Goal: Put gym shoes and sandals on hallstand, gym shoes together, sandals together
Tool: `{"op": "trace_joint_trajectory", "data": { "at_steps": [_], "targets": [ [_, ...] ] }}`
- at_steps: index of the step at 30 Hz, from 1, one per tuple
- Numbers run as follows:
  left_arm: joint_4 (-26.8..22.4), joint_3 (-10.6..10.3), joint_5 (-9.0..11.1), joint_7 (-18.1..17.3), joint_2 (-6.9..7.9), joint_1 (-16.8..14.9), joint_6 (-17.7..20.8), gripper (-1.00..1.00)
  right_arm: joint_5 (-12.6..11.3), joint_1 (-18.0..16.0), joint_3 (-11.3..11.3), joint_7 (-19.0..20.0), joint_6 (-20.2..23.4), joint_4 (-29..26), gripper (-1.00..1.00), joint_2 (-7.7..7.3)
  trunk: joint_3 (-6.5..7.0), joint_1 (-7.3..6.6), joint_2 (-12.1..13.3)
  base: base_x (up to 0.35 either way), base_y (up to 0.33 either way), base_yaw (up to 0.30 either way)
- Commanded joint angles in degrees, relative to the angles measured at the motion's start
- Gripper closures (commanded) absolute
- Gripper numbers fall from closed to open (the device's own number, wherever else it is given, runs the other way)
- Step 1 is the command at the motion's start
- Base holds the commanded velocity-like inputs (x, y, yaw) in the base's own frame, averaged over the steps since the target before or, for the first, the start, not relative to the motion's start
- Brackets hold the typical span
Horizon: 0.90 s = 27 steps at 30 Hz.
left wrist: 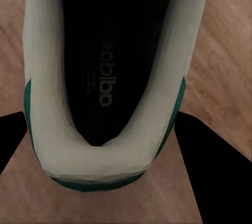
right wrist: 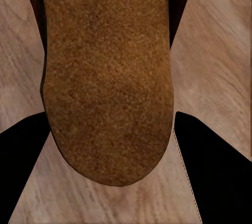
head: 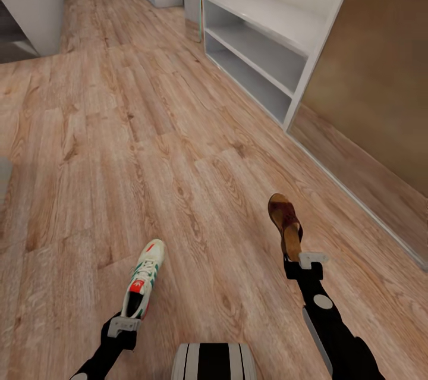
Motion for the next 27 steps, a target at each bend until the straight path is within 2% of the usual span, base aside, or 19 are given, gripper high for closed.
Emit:
{"op": "trace_joint_trajectory", "data": {
  "at_steps": [1,5,8,18,21,24,27],
  "targets": [
    [0.0,0.6,-0.6,-0.4,-0.04,0.0,-0.3,1.0,0.4,0.0,0.1,-0.3,0.4,-0.1,1.0,-0.04,0.19,-0.03,0.0,0.0,0.0,0.0],
    [-0.1,2.9,-0.1,-0.4,0.06,0.0,-0.2,1.0,0.6,0.0,-0.1,-0.5,0.3,0.8,1.0,-0.15,1.21,-0.13,0.1,0.0,0.0,0.0],
    [-0.1,4.0,0.1,-0.4,0.11,0.0,-0.2,1.0,0.7,0.0,-0.1,-0.5,-0.4,3.5,1.0,-0.24,2.1,-0.21,0.1,0.0,0.0,0.0],
    [0.0,7.3,0.2,-0.5,0.41,0.1,-0.5,1.0,0.9,0.0,-0.1,-0.3,-8.3,13.2,1.0,-0.93,5.18,-0.47,0.2,0.0,0.0,0.0],
    [0.0,9.0,0.5,-0.5,0.5,0.9,-0.6,1.0,0.9,0.0,-0.1,-0.4,-10.3,16.4,1.0,-1.0,6.11,-0.55,0.3,0.0,0.0,0.0],
    [-0.1,11.6,1.1,-0.6,0.5,2.4,-0.8,1.0,0.9,0.1,-0.1,-0.3,-13.1,20.7,1.0,-1.03,7.05,-0.62,0.3,0.0,0.0,0.0],
    [-0.1,14.4,1.4,-0.7,0.51,3.7,-2.3,1.0,0.9,0.3,0.0,-0.3,-18.9,27.8,1.0,-1.04,7.98,-0.7,0.4,0.0,0.0,0.0]
  ]
}}
